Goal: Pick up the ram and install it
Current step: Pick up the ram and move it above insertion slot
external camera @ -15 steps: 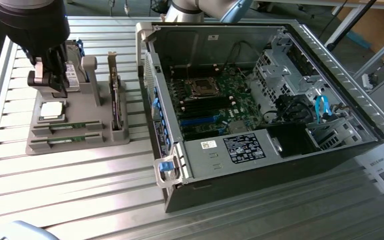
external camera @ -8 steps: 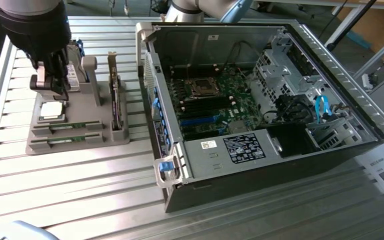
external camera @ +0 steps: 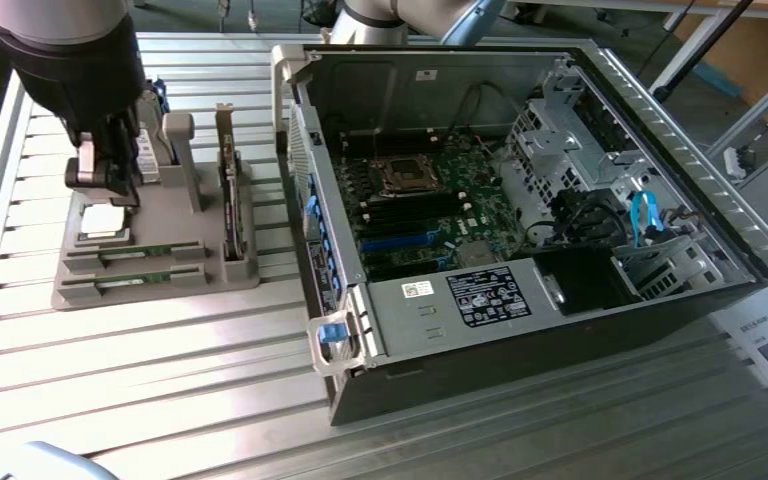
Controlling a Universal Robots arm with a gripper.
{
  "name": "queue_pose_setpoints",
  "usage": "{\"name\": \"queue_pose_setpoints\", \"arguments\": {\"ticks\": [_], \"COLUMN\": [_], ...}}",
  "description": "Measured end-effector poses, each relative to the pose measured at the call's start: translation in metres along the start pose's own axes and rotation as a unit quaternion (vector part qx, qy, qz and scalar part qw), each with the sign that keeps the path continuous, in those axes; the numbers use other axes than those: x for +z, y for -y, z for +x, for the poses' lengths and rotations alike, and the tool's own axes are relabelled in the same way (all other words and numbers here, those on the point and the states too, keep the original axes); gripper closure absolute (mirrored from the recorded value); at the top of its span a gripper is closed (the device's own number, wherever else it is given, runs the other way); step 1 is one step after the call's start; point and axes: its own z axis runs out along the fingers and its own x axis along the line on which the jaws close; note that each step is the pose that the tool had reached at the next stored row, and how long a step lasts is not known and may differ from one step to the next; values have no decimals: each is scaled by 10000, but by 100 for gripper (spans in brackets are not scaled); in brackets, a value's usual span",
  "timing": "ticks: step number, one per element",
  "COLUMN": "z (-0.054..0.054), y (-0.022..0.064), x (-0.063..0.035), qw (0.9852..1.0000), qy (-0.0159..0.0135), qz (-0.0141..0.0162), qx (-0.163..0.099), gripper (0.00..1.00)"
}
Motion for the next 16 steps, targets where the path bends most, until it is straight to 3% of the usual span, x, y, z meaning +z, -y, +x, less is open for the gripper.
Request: {"name": "queue_pose_setpoints", "arguments": {"ticks": [16], "z": [4], "y": [7], "x": [166], "qw": [10000], "qy": [0], "qz": [0], "qx": [0], "gripper": [70]}}
